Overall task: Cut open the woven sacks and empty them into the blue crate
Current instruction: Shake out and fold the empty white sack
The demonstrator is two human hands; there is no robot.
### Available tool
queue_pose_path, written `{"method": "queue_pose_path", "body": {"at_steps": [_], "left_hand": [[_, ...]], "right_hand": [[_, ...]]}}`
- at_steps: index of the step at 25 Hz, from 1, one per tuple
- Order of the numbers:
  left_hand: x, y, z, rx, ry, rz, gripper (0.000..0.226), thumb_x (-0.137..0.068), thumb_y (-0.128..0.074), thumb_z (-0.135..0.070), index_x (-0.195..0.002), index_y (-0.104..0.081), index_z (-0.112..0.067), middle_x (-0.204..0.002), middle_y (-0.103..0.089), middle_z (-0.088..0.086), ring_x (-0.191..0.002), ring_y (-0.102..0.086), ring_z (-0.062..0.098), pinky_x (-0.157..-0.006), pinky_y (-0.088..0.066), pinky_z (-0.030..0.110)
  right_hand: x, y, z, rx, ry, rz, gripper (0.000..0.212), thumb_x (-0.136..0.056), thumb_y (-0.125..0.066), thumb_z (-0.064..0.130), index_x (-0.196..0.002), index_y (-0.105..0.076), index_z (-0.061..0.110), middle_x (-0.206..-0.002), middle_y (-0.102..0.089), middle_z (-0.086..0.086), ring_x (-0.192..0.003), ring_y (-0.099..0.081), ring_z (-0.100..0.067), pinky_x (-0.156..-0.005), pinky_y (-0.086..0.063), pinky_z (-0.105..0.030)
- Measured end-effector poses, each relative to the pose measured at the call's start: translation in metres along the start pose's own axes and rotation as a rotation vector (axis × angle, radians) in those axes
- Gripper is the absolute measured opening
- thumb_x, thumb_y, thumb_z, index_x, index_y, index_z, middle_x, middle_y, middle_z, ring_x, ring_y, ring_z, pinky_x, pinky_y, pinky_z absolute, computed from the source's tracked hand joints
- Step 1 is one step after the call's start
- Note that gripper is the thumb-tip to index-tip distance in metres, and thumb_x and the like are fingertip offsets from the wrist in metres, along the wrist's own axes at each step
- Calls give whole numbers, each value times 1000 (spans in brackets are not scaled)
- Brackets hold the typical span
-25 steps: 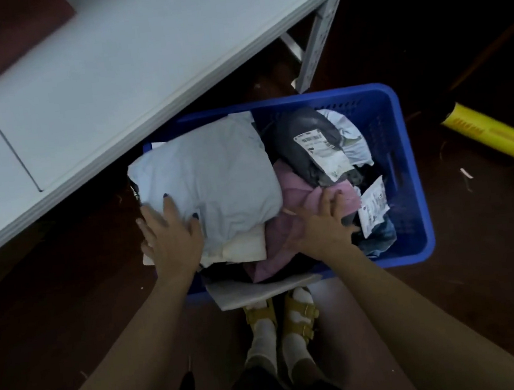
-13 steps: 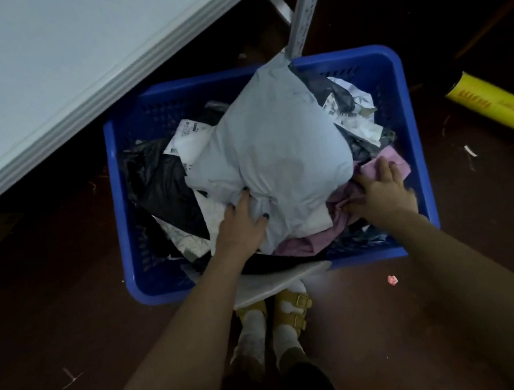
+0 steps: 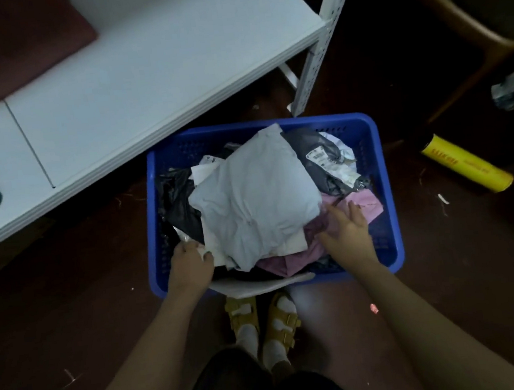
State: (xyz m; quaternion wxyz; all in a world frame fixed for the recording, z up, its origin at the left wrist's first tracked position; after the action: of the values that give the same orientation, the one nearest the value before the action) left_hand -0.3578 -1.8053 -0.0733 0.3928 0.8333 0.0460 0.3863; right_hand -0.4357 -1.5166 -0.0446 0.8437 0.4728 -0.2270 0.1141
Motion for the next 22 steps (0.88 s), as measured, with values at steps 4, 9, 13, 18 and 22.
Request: {"method": "queue_pose_path", "body": {"at_steps": [4,9,13,18,22], "left_hand": [[5,18,41,-47,111,1,41,-91,-51,-12,-128,-46,5,-135,-41,24,-125,-37,37,-100,-34,37],[-38,5,90,-65,223,-8,56,-91,-53,-16,-138,-31,4,-142,-32,25,-131,-31,39,-105,-32,41],[-60,-8,118,-106,299,-33,65,-91,-55,-15,-140,-19,6,-145,-26,26,-133,-29,40,-108,-29,42],[-59,-16,144,-132,315,38,62,-92,-52,-8,-142,-20,7,-143,-32,27,-128,-37,39,-103,-33,35],[-56,-11,154,-116,329,64,50,-91,-48,-3,-138,-32,4,-134,-44,28,-118,-47,41,-93,-41,40]], "right_hand": [[12,0,-18,3,-105,-35,55,-88,-58,17,-141,-40,13,-150,-26,-17,-135,-30,-38,-105,-36,-48],[-8,-33,-79,-22,-291,-149,54,-85,-56,5,-136,-40,14,-142,-34,-21,-128,-34,-44,-99,-37,-54],[-9,-64,-102,-108,-583,-440,58,-88,-48,22,-135,-29,-6,-145,-28,-27,-132,-29,-45,-100,-32,-55],[1,-102,-119,-311,-937,-277,56,-96,-48,14,-140,-19,-6,-143,-33,-30,-130,-36,-42,-104,-32,-43],[-2,-103,-120,-153,-797,-155,47,-94,-49,8,-135,-34,-10,-134,-42,-36,-125,-42,-47,-101,-36,-43]]}}
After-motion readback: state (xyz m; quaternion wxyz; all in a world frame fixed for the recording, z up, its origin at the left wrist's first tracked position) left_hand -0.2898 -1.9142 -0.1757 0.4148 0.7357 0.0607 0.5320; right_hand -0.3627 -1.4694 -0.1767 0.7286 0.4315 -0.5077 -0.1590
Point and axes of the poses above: each hand's wrist, its own x-axis away from the middle knuckle, its own y-axis out of the back of the hand, z = x × y, the point moved 5 cm from there along -x, towards the middle knuckle
